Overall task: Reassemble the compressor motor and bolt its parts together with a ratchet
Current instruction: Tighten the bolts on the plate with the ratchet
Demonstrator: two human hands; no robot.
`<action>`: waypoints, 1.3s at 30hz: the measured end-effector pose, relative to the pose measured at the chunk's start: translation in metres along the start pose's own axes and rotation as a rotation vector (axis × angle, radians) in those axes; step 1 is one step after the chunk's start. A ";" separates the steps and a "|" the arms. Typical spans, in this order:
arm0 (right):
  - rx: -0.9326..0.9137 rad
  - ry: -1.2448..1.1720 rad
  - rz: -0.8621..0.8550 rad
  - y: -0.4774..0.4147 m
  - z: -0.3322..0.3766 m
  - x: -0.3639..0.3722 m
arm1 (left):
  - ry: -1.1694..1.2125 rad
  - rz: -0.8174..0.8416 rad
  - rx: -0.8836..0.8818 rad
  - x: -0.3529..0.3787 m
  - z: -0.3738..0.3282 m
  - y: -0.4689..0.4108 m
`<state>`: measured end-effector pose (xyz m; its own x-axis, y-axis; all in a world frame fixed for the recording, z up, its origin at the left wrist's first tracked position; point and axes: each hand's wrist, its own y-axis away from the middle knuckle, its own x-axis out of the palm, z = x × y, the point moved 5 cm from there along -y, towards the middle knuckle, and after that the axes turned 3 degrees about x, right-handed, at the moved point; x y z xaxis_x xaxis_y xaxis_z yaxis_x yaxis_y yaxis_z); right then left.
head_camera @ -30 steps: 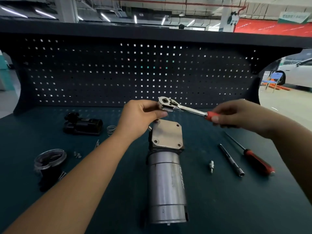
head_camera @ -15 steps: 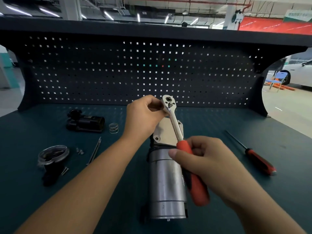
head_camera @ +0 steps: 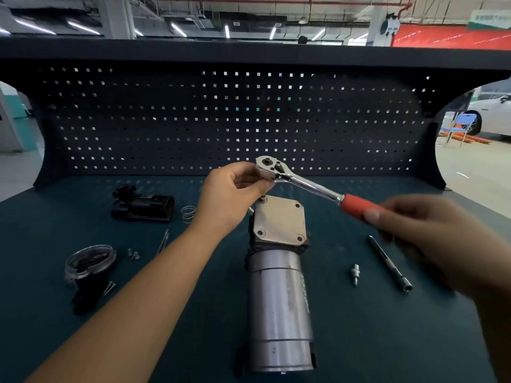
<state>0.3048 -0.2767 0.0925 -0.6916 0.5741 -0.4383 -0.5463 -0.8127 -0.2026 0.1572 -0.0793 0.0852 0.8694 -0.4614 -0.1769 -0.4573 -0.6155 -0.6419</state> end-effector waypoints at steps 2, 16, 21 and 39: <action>0.033 -0.128 0.183 0.026 -0.002 0.027 | -0.002 -0.004 0.009 0.002 0.000 0.003; 0.142 -0.565 0.329 0.036 -0.006 0.068 | -0.063 -0.029 0.003 0.005 0.000 0.000; 0.131 -0.697 -0.082 -0.011 -0.028 0.004 | -0.049 0.103 -0.021 0.005 -0.003 -0.005; 0.232 -0.906 0.295 0.071 0.004 0.143 | -0.056 -0.117 -0.031 0.005 0.002 0.006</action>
<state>0.1649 -0.2523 0.0194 -0.8631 0.2886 0.4145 -0.3055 -0.9518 0.0267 0.1595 -0.0843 0.0785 0.9258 -0.3495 -0.1439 -0.3569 -0.6828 -0.6376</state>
